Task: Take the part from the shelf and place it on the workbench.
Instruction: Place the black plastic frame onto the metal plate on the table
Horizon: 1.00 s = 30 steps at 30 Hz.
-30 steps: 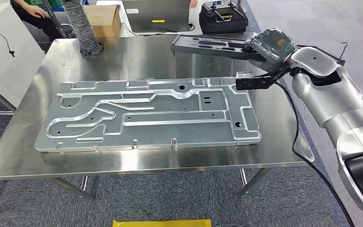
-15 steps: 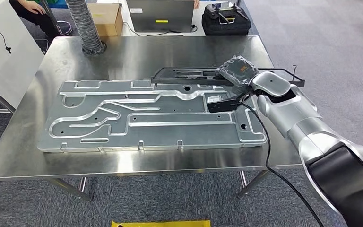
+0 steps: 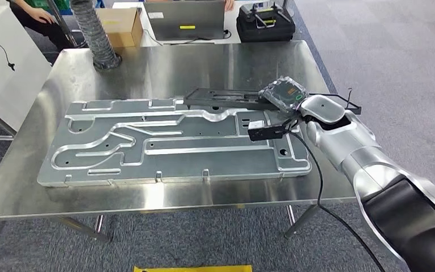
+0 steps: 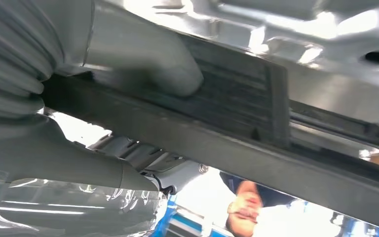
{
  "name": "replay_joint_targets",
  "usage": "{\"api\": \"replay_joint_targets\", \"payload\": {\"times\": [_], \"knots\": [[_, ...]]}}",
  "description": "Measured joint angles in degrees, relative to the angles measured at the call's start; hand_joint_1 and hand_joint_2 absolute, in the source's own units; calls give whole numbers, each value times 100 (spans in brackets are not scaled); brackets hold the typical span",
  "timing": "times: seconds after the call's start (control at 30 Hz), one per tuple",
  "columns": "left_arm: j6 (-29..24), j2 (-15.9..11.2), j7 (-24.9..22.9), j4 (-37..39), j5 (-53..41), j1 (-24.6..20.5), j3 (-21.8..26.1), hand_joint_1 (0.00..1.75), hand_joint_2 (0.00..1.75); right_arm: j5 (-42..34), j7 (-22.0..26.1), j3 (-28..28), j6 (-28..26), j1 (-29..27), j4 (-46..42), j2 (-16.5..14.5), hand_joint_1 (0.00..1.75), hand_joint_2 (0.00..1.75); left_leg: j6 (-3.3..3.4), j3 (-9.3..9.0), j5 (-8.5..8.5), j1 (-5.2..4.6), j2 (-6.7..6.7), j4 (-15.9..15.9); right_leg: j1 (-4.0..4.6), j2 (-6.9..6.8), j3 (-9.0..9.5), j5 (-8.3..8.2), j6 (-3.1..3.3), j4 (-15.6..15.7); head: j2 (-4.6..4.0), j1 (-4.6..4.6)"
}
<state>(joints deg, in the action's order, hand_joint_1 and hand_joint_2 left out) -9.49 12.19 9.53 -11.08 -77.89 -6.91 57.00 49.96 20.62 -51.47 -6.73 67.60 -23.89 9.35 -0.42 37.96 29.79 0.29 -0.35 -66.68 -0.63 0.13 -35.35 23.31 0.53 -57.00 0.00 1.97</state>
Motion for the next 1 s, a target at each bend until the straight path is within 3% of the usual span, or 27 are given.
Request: {"api": "replay_joint_targets", "payload": {"times": [0.07, 0.1, 0.13, 0.2, 0.27, 0.33, 0.43, 0.47, 0.53, 0.57, 0.6, 0.63, 0.7, 0.77, 0.83, 0.9, 0.93, 1.0], "knots": [[-17, -1, 16, 0, 0, -38, 0, 0, 175, -31, 21, 0, 0, -18, 18, -16, 0, 0, -25, 293, 244, 5, 1, -673, 8, -2, 12, 11, 18, -5, 0, 0], [-34, -1, 13, 0, 0, -50, 0, 0, 175, -41, 34, 0, 0, -32, 23, -25, 0, 0, -32, 330, 223, 7, 2, -769, 10, 0, 21, 18, 18, -10, 0, 0], [-56, -1, -1, 0, 1, -51, 0, 0, 175, -48, 42, 1, 0, -43, 26, -32, 0, 0, -33, 264, 95, 12, 2, -642, 10, 5, 33, 28, 13, -19, 0, 0], [-86, -2, -40, 0, 7, -25, 0, 0, 175, -57, 49, 4, -1, -50, 28, -46, 0, 0, -17, -72, -292, 27, 4, 69, 11, 19, 52, 64, -18, -51, 0, 0], [-86, -3, -62, 1, 24, 10, 0, 0, 87, -71, 47, 9, -3, -42, 31, -58, 0, 0, 23, -333, -463, 27, -1, 644, 31, 32, 26, 89, -71, -102, 1, 0], [-78, -3, -63, 1, 44, 43, 1, 0, 0, -89, 50, 11, -7, -46, 38, -64, 0, 0, 79, -374, -437, 12, -12, 770, 47, 35, -11, 80, -131, -120, 1, 0], [-67, -3, -62, 0, 59, 65, 2, 0, 0, -113, 57, 18, -11, -48, 44, -77, 0, 0, 178, -386, -474, 38, -10, 821, 31, 23, -84, 192, -218, -268, 1, -1], [-63, -3, -62, 0, 63, 65, 2, 0, 0, -120, 58, 21, -12, -46, 45, -81, 0, 0, 205, -394, -486, 49, -7, 839, 23, 19, -194, 330, -248, -510, 1, -1], [-60, -4, -61, 0, 74, 74, 2, 0, 0, -133, 61, 27, -12, -62, 53, -85, 0, 0, 232, -394, -490, 46, -6, 842, 9, 13, -554, 676, -297, -1280, 1, 0], [-59, -6, -60, 0, 83, 83, 2, 0, 0, -141, 63, 28, -10, -81, 59, -85, 0, 0, 233, -394, -489, 44, -7, 841, 3, 12, -728, 788, -311, -1626, 0, 0], [-59, -7, -59, 0, 91, 92, 2, 0, 0, -155, 69, 31, -8, -101, 65, -85, 0, 0, 233, -396, -488, 42, -8, 839, -1, 13, -817, 794, -314, -1785, 0, 0], [-59, -9, -57, 0, 99, 98, 2, 0, 0, -183, 85, 40, -1, -112, 69, -85, 0, 0, 232, -399, -488, 39, -10, 838, -4, 12, -794, 691, -305, -1713, 1, 0], [-59, -9, -51, 1, 108, 102, 2, 0, 0, -272, 143, 92, 28, -102, 70, -85, 0, 0, 223, -415, -482, 32, -12, 840, 4, 13, -437, 279, -248, -959, 0, 0], [-60, -8, -44, 1, 117, 103, 2, 0, 0, -361, 208, 164, 86, -55, 58, -81, 0, 0, 191, -415, -470, 14, -11, 835, 46, 5, -95, 38, -177, -253, 0, 0], [-60, -7, -41, 2, 137, 112, 2, 0, 0, -420, 262, 223, 141, -8, 35, -54, 0, 0, 140, -410, -462, 9, -9, 840, 85, 0, -19, 34, -130, -78, 1, 0], [-61, -9, -39, 1, 169, 130, 4, 0, 0, -480, 315, 280, 211, 49, -21, 12, 0, 0, 82, -413, -434, 8, -5, 827, 60, -1, 1, 15, -78, -32, 1, -1], [-62, -10, -37, 1, 190, 141, 8, 0, 0, -522, 337, 313, 262, 93, -80, 70, 0, 0, 56, -380, -361, 5, -3, 738, 41, -7, 17, 3, -54, -3, 1, -1], [-63, -15, -36, 1, 224, 160, 18, 0, 0, -647, 361, 389, 419, 206, -255, 234, 0, 0, 16, -148, -35, 15, 1, 197, 20, -20, 44, -11, -18, 36, 0, -1]]}}
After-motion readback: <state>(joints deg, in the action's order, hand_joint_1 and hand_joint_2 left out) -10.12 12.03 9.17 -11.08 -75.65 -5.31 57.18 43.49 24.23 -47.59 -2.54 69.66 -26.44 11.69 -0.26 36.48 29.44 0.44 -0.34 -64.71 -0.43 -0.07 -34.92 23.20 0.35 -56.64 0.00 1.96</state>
